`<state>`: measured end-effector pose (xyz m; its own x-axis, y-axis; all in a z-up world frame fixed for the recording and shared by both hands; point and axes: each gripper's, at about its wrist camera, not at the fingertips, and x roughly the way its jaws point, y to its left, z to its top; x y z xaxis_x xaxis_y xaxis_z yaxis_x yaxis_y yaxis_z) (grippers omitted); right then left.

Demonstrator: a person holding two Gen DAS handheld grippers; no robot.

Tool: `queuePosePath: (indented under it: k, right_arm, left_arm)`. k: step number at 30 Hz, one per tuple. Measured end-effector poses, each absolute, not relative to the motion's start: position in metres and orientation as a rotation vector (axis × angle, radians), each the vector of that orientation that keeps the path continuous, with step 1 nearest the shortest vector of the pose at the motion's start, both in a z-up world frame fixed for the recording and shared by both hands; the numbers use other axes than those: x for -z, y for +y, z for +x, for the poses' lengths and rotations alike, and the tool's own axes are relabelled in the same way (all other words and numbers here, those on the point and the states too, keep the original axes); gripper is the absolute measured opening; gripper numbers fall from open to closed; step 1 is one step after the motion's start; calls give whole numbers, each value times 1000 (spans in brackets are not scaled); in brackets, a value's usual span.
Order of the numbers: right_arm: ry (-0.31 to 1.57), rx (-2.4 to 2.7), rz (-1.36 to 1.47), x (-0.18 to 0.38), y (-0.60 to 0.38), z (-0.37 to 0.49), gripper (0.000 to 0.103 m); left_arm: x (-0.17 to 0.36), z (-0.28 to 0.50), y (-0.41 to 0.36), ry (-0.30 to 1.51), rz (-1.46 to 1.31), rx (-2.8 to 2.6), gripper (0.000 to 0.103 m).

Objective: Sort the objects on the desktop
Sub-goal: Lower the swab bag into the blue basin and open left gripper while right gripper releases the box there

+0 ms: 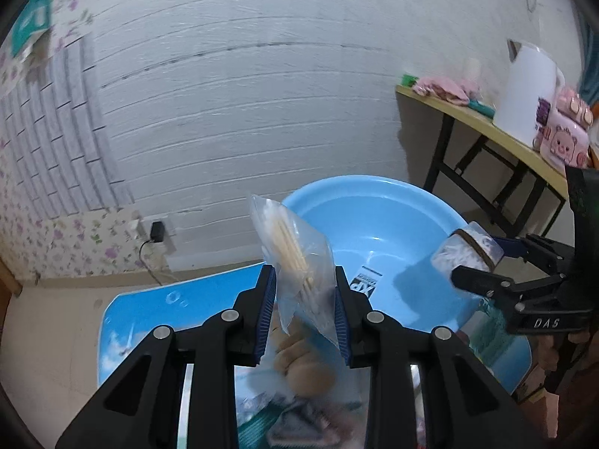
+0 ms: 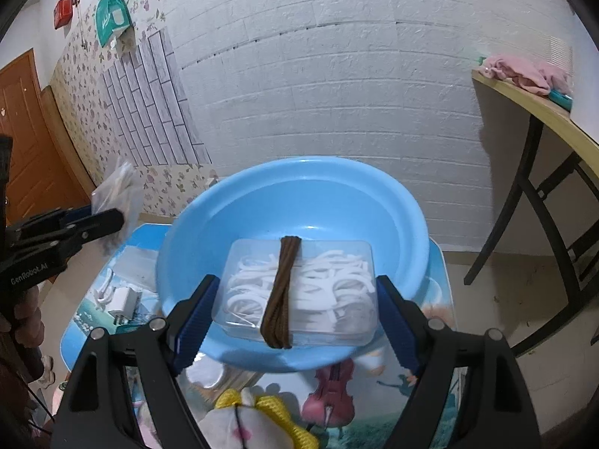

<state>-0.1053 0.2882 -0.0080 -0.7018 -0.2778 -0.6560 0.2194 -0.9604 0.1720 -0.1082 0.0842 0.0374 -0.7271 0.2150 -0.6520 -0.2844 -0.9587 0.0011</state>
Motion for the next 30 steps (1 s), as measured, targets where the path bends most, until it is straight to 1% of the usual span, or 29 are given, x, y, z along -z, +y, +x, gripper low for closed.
queuePosePath:
  k: [13,18,21,22,23,27,30]
  right_arm:
    - [-36,2653,1093,27,285,-129,82]
    - [-48,2640,1088,28,285,-129,82]
    - [-78,2633,1085,28,286,-129,83]
    - [-84,2629,1085,28,286,-128,83]
    - [-86,2625,1085,27,286,-128,83]
    - [-99,2614,1082,26,286,-123,83]
    - [-125,2611,1084,22,288,-119,83]
  left_arm:
    - [10,-144,145,332,-1086,-2569,31]
    - [19,-146,146,323,-1120,-2553,33]
    - [21,-143,146,319,-1125,-2565,43]
    - [22,-142,145,306,-1130,-2559,50]
    - [23,-141,145,303,-1135,-2559,55]
    - [23,-138,142,289,-1133,-2558,61]
    - [19,-134,140,284,-1129,-2568,70]
